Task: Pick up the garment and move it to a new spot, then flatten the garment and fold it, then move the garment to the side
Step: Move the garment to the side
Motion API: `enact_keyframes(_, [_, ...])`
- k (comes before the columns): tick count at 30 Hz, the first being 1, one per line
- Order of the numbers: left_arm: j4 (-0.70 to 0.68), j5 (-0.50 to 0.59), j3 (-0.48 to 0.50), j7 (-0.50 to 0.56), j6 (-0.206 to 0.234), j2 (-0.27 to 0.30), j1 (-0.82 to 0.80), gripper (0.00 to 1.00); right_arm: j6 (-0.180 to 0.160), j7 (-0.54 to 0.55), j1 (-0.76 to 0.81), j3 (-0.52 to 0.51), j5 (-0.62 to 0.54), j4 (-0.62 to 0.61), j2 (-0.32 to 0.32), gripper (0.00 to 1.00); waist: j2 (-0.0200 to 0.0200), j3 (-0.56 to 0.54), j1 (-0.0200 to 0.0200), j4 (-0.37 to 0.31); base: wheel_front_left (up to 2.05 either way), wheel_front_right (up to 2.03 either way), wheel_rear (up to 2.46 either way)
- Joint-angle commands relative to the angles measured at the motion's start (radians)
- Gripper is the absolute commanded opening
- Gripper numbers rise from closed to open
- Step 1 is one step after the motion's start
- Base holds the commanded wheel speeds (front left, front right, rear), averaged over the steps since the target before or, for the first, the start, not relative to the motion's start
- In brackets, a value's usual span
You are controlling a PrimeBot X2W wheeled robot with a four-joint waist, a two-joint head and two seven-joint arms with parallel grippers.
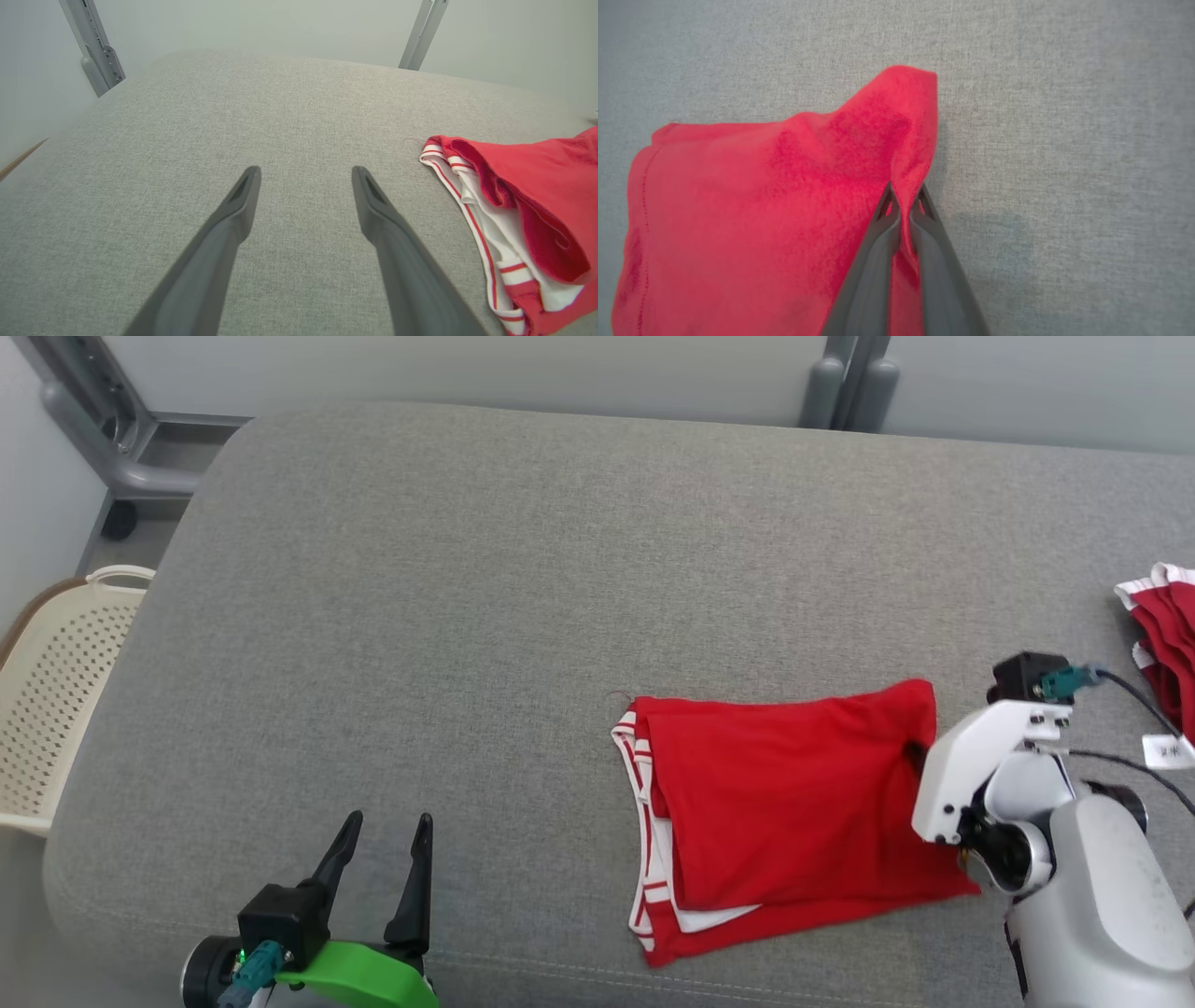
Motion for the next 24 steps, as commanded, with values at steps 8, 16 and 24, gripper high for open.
enact_keyframes(8, [-0.026,0.031,0.016,-0.003,-0.014,-0.001,-0.037,1.00,0.000,0.047,-0.238,0.106,-0.098,0.034,-0.080,0.00,-0.0001,0.050,0.0000,-0.107,0.00,0.00,0.00])
enact_keyframes(16, [-0.035,0.062,0.013,-0.003,-0.027,-0.003,-0.083,1.00,0.000,0.038,-0.395,0.151,-0.114,0.116,-0.149,0.00,-0.0001,0.099,0.0000,-0.188,0.00,0.00,0.00])
enact_keyframes(24, [-0.048,0.091,0.024,-0.003,-0.039,0.009,-0.106,1.00,0.000,0.039,-0.500,0.230,-0.141,0.153,-0.267,0.00,-0.0001,0.138,0.0000,-0.261,0.00,0.00,0.00])
